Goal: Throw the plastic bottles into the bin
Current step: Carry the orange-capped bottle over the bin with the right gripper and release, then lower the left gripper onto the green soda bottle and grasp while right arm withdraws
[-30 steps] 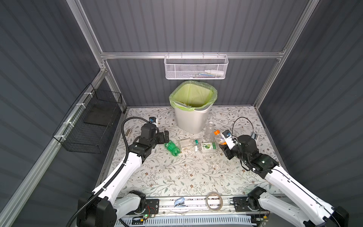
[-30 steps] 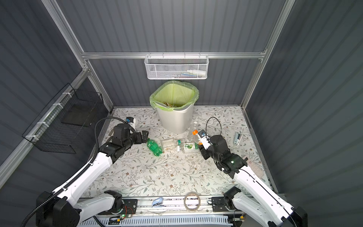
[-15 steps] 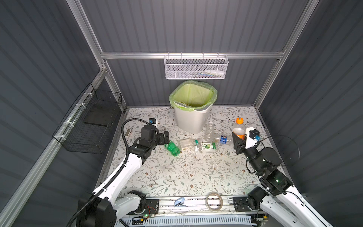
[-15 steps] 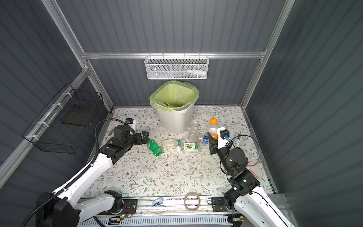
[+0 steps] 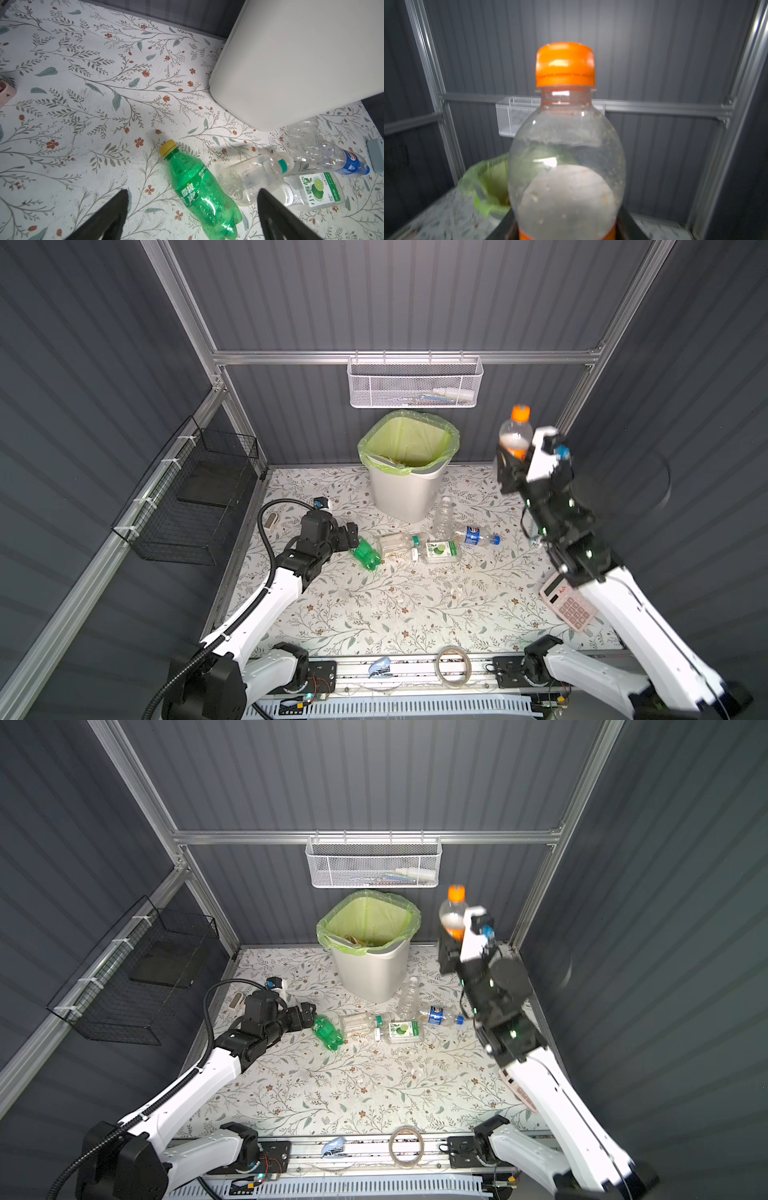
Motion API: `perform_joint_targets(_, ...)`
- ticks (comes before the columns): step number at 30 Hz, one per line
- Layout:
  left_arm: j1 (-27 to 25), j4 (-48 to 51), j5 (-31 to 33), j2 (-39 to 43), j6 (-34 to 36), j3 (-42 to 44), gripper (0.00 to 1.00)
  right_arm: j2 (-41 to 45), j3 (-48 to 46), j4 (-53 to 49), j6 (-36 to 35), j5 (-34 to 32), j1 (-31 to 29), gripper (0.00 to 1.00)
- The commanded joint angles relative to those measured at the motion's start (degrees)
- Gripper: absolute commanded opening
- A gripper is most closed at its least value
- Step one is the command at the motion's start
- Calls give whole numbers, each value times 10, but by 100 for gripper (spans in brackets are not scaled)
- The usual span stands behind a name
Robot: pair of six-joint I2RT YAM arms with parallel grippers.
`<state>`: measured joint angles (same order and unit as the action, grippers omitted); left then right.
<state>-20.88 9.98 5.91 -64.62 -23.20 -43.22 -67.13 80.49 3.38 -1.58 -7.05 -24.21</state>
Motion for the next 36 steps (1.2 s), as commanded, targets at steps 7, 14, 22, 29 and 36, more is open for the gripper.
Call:
perform_joint_targets(7, 4, 10, 10, 4, -24, -4, 97, -228, 246, -181, 65, 107, 4, 93)
perform_joint_targets(14, 3, 4, -2, -32, -31, -6, 99, -181, 184, -182, 66, 97, 23, 99)
perform_joint_targets(22, -3, -15, -20, -69, -62, -2, 99, -135, 120, -181, 78, 92, 47, 99)
perform_joint_targets(29, -15, -1, -18, -95, -113, -4, 96, -85, 31, -188, 92, 81, 69, 98)
perform_joint_targets(36, -44, 7, -12, -136, -172, -24, 95, -39, -48, -222, 162, 75, 106, 94)
